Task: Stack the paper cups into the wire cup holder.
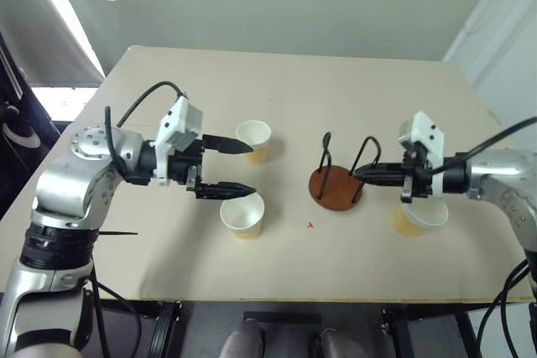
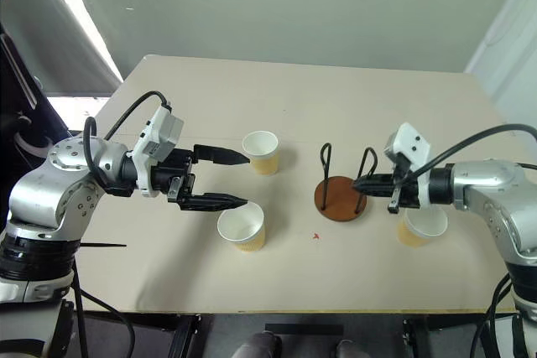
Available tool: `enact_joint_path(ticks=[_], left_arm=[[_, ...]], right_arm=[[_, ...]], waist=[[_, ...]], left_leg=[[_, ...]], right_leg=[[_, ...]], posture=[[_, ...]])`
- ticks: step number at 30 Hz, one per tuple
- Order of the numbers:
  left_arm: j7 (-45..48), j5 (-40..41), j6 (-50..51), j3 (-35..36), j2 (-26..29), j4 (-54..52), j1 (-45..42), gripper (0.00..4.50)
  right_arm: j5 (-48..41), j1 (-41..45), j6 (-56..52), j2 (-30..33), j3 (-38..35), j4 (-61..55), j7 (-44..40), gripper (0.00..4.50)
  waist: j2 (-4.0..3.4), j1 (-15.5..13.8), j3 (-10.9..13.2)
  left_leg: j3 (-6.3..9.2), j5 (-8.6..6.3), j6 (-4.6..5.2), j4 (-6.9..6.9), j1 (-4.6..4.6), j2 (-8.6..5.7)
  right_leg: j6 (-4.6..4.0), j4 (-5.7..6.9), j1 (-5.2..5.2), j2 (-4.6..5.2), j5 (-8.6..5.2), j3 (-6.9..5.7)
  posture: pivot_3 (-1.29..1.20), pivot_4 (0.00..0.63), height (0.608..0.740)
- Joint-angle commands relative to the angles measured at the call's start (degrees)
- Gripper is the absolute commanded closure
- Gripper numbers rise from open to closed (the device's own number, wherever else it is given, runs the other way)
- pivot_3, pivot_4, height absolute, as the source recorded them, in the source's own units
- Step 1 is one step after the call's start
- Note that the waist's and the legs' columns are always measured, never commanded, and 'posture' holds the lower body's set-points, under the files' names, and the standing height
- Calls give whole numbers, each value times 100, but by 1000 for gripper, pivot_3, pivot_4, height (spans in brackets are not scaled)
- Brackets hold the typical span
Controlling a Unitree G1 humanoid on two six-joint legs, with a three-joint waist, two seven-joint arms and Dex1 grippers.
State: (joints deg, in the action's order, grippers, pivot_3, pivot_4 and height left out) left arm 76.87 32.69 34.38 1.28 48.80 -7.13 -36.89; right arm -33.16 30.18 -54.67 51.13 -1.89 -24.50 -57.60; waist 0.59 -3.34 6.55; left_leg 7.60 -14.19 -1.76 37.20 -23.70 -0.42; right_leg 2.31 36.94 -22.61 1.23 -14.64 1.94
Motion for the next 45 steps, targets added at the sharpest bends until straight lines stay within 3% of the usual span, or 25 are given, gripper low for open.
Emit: enact_joint_path(ticks=[1,12,20,25,33,38,45], left_arm=[[-24,144,29,146,78,-219,-12,0],[-112,157,15,94,56,-222,-69,0],[-171,161,15,114,58,-224,-56,0],[-183,165,-1,107,52,-215,-48,0],[-216,152,-34,59,-20,-179,-62,0],[-212,141,-50,38,-52,-154,-74,0],[-123,136,-84,-66,-136,-90,-160,0]], right_arm=[[-169,15,-73,53,-172,-329,170,4454],[149,-70,239,-220,472,-268,526,4454],[489,-198,574,-50,831,-114,360,4454],[570,-267,670,49,877,-72,270,3080],[598,-381,795,110,557,-100,355,223],[472,-624,697,325,150,-290,350,223],[465,-1263,618,1293,-806,-632,133,223]], waist=[[0,9,0],[0,19,0],[1,18,0],[1,21,0],[1,18,0],[1,15,-1],[1,-3,-1]], left_leg=[[0,0,0,1,0,0],[1,0,1,9,3,2],[1,-1,3,12,2,3],[0,-2,3,12,1,3],[0,-1,3,13,2,3],[0,-1,3,15,-1,3],[-1,-3,1,16,-3,3]], right_leg=[[0,0,0,0,0,0],[0,0,-1,-1,0,0],[1,0,0,0,0,0],[1,1,0,0,0,0],[1,1,0,-1,0,0],[1,1,0,0,0,0],[1,1,1,0,0,1]], posture=[[0,150,740],[0,150,740],[0,150,740],[0,150,740],[0,150,740],[0,150,740],[0,150,740]])
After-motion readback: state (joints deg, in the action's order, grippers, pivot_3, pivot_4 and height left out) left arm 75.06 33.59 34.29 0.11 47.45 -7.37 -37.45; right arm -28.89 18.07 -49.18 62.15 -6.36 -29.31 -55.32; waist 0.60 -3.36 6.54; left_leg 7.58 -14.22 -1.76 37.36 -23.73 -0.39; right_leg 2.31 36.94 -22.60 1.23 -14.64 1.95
